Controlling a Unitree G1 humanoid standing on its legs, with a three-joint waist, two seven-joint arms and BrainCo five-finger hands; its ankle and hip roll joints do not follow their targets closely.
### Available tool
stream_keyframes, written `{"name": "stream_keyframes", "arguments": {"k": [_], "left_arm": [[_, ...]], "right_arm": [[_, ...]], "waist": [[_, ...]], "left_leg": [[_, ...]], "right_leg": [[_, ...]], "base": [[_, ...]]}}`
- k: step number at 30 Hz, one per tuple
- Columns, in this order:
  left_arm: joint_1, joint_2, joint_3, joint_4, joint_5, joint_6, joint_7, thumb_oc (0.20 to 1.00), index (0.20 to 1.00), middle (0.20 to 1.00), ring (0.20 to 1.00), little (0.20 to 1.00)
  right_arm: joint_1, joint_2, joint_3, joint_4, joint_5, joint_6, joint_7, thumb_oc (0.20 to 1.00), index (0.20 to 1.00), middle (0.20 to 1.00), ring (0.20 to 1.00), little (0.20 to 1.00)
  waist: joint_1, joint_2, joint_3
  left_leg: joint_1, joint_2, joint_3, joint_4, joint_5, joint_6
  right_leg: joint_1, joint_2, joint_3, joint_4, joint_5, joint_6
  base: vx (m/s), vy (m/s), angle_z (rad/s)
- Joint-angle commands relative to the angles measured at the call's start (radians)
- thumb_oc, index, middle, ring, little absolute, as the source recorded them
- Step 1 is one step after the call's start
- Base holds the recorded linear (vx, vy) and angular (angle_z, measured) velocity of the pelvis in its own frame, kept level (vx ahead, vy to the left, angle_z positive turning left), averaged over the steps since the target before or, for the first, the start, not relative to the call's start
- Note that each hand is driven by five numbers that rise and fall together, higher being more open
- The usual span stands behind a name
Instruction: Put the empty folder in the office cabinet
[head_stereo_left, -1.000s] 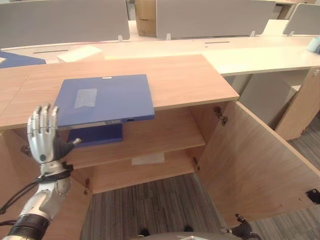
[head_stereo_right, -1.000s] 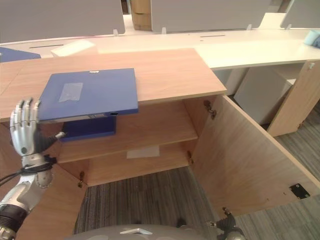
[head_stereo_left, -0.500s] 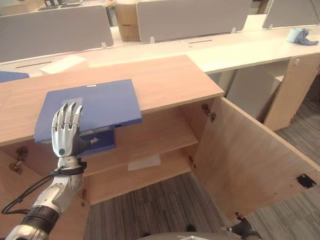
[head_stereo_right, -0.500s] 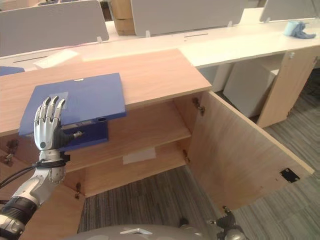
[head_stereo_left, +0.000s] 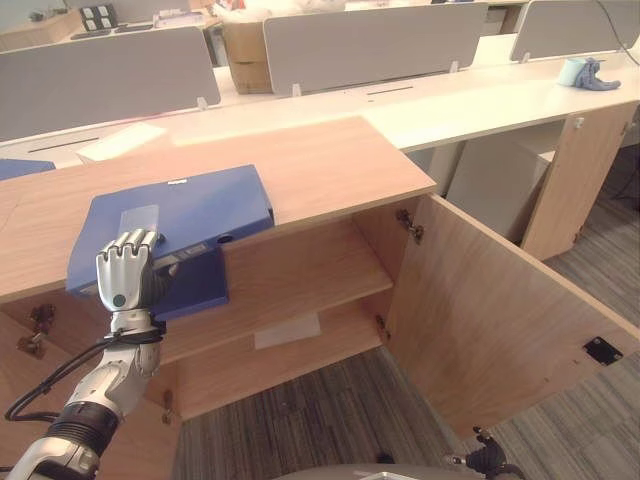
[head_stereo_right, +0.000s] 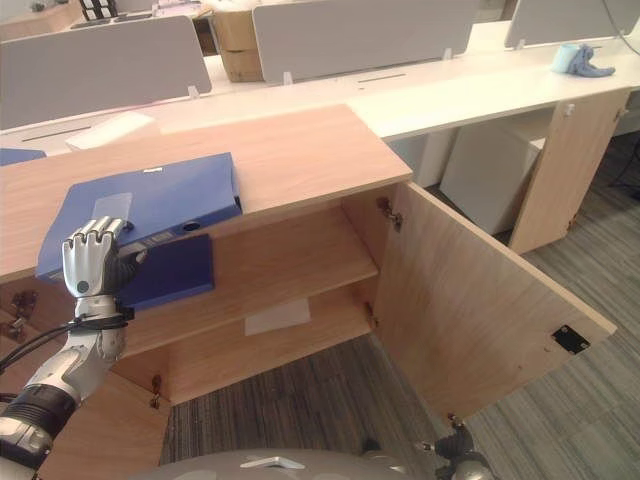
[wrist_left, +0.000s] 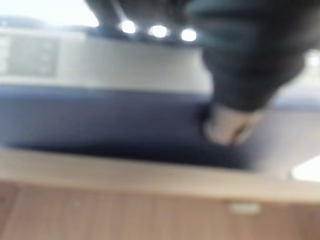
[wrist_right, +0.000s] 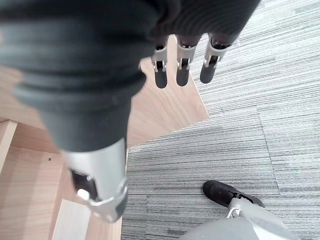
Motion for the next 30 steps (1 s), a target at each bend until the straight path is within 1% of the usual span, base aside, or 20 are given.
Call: {"name": "stream_keyframes", "arguments": {"k": [1, 3, 5, 9, 10, 12, 13, 15, 16, 18, 19, 20, 21, 22, 24, 25, 26, 27, 29, 30], "left_arm": [[-0.101, 0.019, 0.009, 0.045, -0.035, -0.01, 0.001, 0.2, 0.2, 0.2, 0.2, 0.2], [-0.094, 0.028, 0.024, 0.019, -0.055, -0.039, 0.015, 0.2, 0.2, 0.2, 0.2, 0.2], [-0.092, 0.04, 0.054, -0.042, -0.081, -0.058, 0.018, 0.2, 0.2, 0.2, 0.2, 0.2], [-0.088, 0.06, 0.111, -0.137, -0.149, -0.113, 0.009, 0.2, 0.2, 0.2, 0.2, 0.2], [-0.085, 0.064, 0.144, -0.184, -0.199, -0.158, -0.016, 0.2, 0.2, 0.2, 0.2, 0.2], [-0.082, 0.061, 0.184, -0.265, -0.277, -0.201, -0.074, 0.2, 0.2, 0.2, 0.2, 0.2], [-0.083, 0.053, 0.198, -0.299, -0.321, -0.226, -0.111, 0.2, 0.2, 0.2, 0.2, 0.2], [-0.085, 0.041, 0.216, -0.351, -0.397, -0.248, -0.188, 0.2, 0.2, 0.2, 0.2, 0.2], [-0.088, 0.022, 0.223, -0.385, -0.471, -0.274, -0.254, 0.2, 0.2, 0.2, 0.2, 0.2], [-0.083, -0.009, 0.227, -0.446, -0.564, -0.273, -0.352, 0.2, 0.2, 0.2, 0.2, 0.2], [-0.077, -0.028, 0.225, -0.474, -0.664, -0.286, -0.437, 0.2, 0.2, 0.2, 0.2, 0.2], [-0.066, -0.063, 0.22, -0.512, -0.741, -0.274, -0.505, 0.2, 0.2, 0.2, 0.2, 0.2], [-0.06, -0.074, 0.218, -0.523, -0.78, -0.273, -0.531, 0.2, 0.2, 0.2, 0.2, 0.2], [-0.036, -0.117, 0.214, -0.56, -0.906, -0.246, -0.634, 0.2, 0.2, 0.2, 0.2, 0.2], [-0.008, -0.157, 0.195, -0.565, -1.028, -0.235, -0.737, 0.2, 0.2, 0.2, 0.2, 0.2], [0.017, -0.183, 0.185, -0.566, -1.089, -0.218, -0.776, 0.2, 0.2, 0.2, 0.2, 0.2], [0.035, -0.199, 0.168, -0.555, -1.154, -0.221, -0.816, 0.2, 0.2, 0.2, 0.2, 0.2], [0.064, -0.228, 0.154, -0.54, -1.249, -0.212, -0.875, 0.2, 0.2, 0.2, 0.2, 0.2], [0.073, -0.235, 0.152, -0.54, -1.263, -0.206, -0.885, 0.2, 0.2, 0.2, 0.2, 0.2], [0.104, -0.249, 0.129, -0.509, -1.307, -0.245, -0.96, 0.2, 0.2, 0.2, 0.2, 0.2]], "right_arm": [[-0.081, -0.058, -0.01, 0.003, -0.013, -0.047, -0.028, 1.0, 1.0, 1.0, 1.0, 1.0], [-0.082, -0.06, -0.008, -0.008, -0.016, -0.059, -0.045, 1.0, 1.0, 1.0, 1.0, 1.0], [-0.087, -0.063, -0.007, -0.02, -0.014, -0.07, -0.054, 1.0, 1.0, 1.0, 1.0, 1.0], [-0.088, -0.067, -0.003, -0.053, -0.019, -0.08, -0.042, 1.0, 1.0, 1.0, 1.0, 1.0], [-0.085, -0.07, 0.002, -0.08, -0.01, -0.082, -0.023, 1.0, 1.0, 1.0, 1.0, 1.0], [-0.078, -0.071, 0.007, -0.129, 0.005, -0.083, -0.002, 1.0, 1.0, 1.0, 1.0, 1.0], [-0.077, -0.071, 0.009, -0.153, 0.013, -0.085, 0.013, 1.0, 1.0, 1.0, 1.0, 1.0], [-0.077, -0.071, 0.014, -0.185, 0.016, -0.092, 0.027, 1.0, 1.0, 1.0, 1.0, 1.0], [-0.077, -0.069, 0.015, -0.206, 0.018, -0.101, 0.034, 1.0, 1.0, 1.0, 1.0, 1.0], [-0.076, -0.066, 0.017, -0.25, 0.021, -0.096, 0.042, 1.0, 1.0, 1.0, 1.0, 1.0], [-0.073, -0.065, 0.017, -0.279, 0.021, -0.096, 0.043, 1.0, 1.0, 1.0, 1.0, 1.0], [-0.075, -0.062, 0.012, -0.308, 0.03, -0.093, 0.048, 1.0, 1.0, 1.0, 1.0, 1.0], [-0.075, -0.06, 0.01, -0.318, 0.032, -0.088, 0.05, 1.0, 1.0, 1.0, 1.0, 1.0], [-0.078, -0.058, 0.001, -0.346, 0.038, -0.092, 0.059, 1.0, 1.0, 1.0, 1.0, 1.0], [-0.079, -0.052, -0.005, -0.379, 0.045, -0.103, 0.075, 1.0, 1.0, 1.0, 1.0, 1.0], [-0.081, -0.054, -0.01, -0.404, 0.053, -0.11, 0.093, 1.0, 1.0, 1.0, 1.0, 1.0], [-0.081, -0.054, -0.011, -0.43, 0.05, -0.115, 0.104, 1.0, 1.0, 1.0, 1.0, 1.0], [-0.084, -0.059, -0.013, -0.463, 0.061, -0.126, 0.123, 1.0, 1.0, 1.0, 1.0, 1.0], [-0.085, -0.062, -0.014, -0.47, 0.064, -0.134, 0.128, 1.0, 1.0, 1.0, 1.0, 1.0], [-0.089, -0.064, -0.013, -0.517, 0.075, -0.13, 0.134, 1.0, 1.0, 1.0, 1.0, 1.0]], "waist": [[0.004, 0.009, 0.041], [0.009, 0.008, 0.043], [0.016, 0.006, 0.045], [0.025, 0.004, 0.045], [0.03, 0.001, 0.044], [0.035, -0.003, 0.041], [0.036, -0.005, 0.041], [0.037, -0.008, 0.038], [0.04, -0.009, 0.037], [0.042, -0.011, 0.036], [0.042, -0.011, 0.035], [0.043, -0.013, 0.037], [0.044, -0.013, 0.036], [0.048, -0.013, 0.037], [0.051, -0.012, 0.037], [0.054, -0.011, 0.037], [0.054, -0.011, 0.038], [0.056, -0.012, 0.04], [0.057, -0.011, 0.04], [0.058, -0.014, 0.042]], "left_leg": [[0.052, 0.034, -0.024, 0.001, -0.139, 0.002], [0.051, 0.034, -0.027, 0.001, -0.139, 0.002], [0.049, 0.033, -0.034, 0.001, -0.139, 0.003], [0.047, 0.033, -0.043, 0.001, -0.138, 0.004], [0.046, 0.033, -0.048, 0.001, -0.138, 0.003], [0.045, 0.034, -0.054, 0.001, -0.136, 0.002], [0.045, 0.034, -0.056, 0.001, -0.136, 0.001], [0.045, 0.035, -0.061, 0.001, -0.134, 0.0], [0.044, 0.035, -0.063, 0.001, -0.133, 0.0], [0.045, 0.035, -0.068, 0.001, -0.132, -0.001], [0.045, 0.034, -0.07, 0.001, -0.132, -0.001], [0.046, 0.034, -0.073, 0.001, -0.131, -0.002], [0.045, 0.034, -0.073, 0.001, -0.131, -0.002], [0.043, 0.033, -0.077, 0.001, -0.128, -0.002], [0.041, 0.031, -0.08, 0.001, -0.127, -0.001], [0.04, 0.03, -0.082, 0.001, -0.125, -0.001], [0.041, 0.03, -0.082, 0.001, -0.125, 0.0], [0.04, 0.029, -0.084, 0.001, -0.123, 0.001], [0.039, 0.029, -0.085, 0.001, -0.122, 0.001], [0.04, 0.027, -0.087, 0.001, -0.122, 0.002]], "right_leg": [[0.024, -0.027, 0.009, 0.004, -0.058, 0.06], [0.025, -0.028, 0.005, 0.004, -0.058, 0.06], [0.027, -0.029, 0.0, 0.004, -0.059, 0.059], [0.03, -0.031, -0.008, 0.004, -0.061, 0.058], [0.032, -0.032, -0.012, 0.004, -0.063, 0.057], [0.035, -0.033, -0.019, 0.004, -0.064, 0.057], [0.035, -0.034, -0.021, 0.004, -0.064, 0.057], [0.037, -0.034, -0.025, 0.004, -0.064, 0.057], [0.038, -0.035, -0.028, 0.004, -0.064, 0.057], [0.04, -0.036, -0.032, 0.004, -0.065, 0.058], [0.04, -0.036, -0.034, 0.004, -0.065, 0.058], [0.042, -0.037, -0.037, 0.004, -0.063, 0.059], [0.041, -0.037, -0.037, 0.004, -0.063, 0.059], [0.04, -0.037, -0.039, 0.004, -0.061, 0.059], [0.039, -0.037, -0.041, 0.004, -0.059, 0.059], [0.039, -0.037, -0.041, 0.004, -0.057, 0.058], [0.039, -0.038, -0.042, 0.004, -0.055, 0.058], [0.038, -0.038, -0.043, 0.004, -0.054, 0.057], [0.038, -0.038, -0.043, 0.004, -0.054, 0.057], [0.038, -0.038, -0.045, 0.004, -0.052, 0.054]], "base": [[0.0, 0.0, 0.0], [0.0, 0.0, 0.0], [0.0, 0.0, 0.0], [0.0, -0.004, 0.02], [0.0, -0.015, 0.1], [0.0, -0.022, 0.1], [0.0, -0.019, 0.06], [0.0, -0.008, 0.02], [0.0, 0.0, 0.0], [0.0, -0.005, 0.06], [-0.01, -0.002, 0.08], [-0.01, -0.001, 0.04], [-0.01, 0.004, 0.03], [0.0, 0.0, 0.0], [0.0, 0.0, 0.0], [0.0, 0.0, 0.0], [0.0, 0.0, 0.0], [0.0, 0.0, 0.0], [0.0, 0.0, 0.0], [0.0, 0.0, 0.0]]}}
